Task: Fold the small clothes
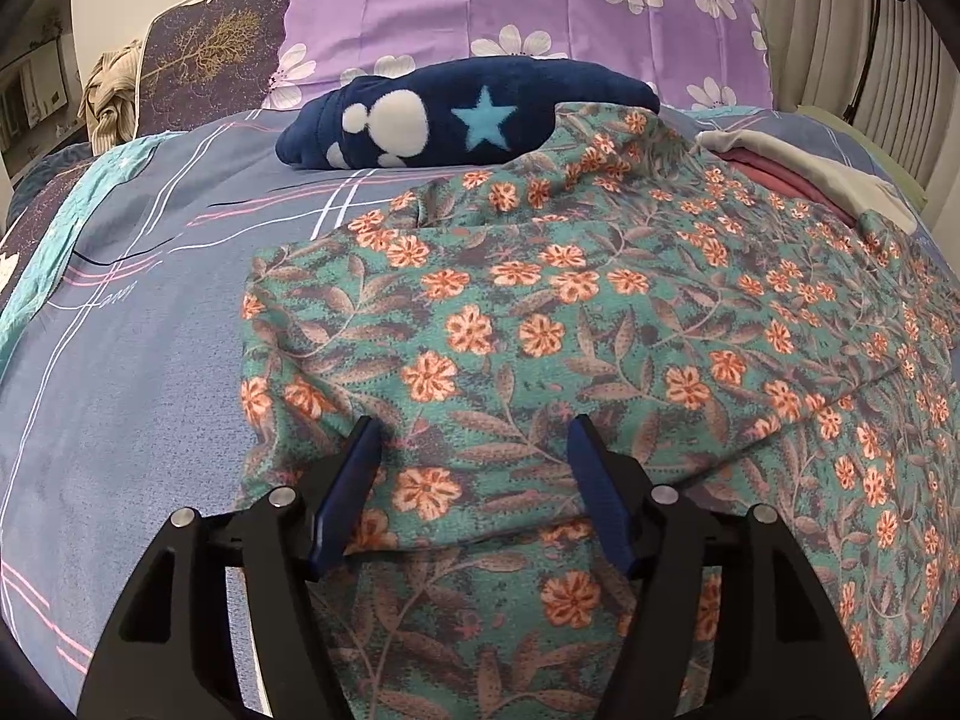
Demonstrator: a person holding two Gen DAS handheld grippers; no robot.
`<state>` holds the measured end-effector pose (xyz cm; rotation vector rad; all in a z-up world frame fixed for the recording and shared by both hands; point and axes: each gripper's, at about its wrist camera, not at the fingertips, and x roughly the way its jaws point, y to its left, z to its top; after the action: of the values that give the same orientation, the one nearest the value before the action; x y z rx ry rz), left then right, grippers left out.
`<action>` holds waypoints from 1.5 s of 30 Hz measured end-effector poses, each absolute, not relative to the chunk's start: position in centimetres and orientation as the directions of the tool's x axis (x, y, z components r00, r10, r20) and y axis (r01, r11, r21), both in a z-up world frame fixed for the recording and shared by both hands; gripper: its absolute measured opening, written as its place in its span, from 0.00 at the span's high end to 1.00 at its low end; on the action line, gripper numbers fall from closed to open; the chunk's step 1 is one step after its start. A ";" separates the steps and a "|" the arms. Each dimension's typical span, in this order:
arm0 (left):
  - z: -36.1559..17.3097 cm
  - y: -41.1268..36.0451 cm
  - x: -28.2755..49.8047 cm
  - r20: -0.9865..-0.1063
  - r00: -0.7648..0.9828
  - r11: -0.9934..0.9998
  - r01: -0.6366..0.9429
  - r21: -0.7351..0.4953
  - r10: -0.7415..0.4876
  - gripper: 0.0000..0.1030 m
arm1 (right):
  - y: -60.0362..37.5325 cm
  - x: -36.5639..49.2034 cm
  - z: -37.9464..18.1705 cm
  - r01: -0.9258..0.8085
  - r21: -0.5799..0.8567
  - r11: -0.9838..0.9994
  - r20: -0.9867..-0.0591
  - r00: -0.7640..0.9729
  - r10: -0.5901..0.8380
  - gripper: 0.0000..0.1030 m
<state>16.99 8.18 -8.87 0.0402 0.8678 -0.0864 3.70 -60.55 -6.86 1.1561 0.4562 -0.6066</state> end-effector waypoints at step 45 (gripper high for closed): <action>-7.8 -1.9 25.5 -0.743 0.351 0.816 0.136 -0.562 -0.570 0.22 | -17.5 16.4 -8.4 -0.261 0.476 0.840 -0.614 0.585 0.530 0.96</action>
<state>25.49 -1.94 -7.84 -0.4439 1.1275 -0.4768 16.41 -17.52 -8.36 0.3557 0.8254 0.4725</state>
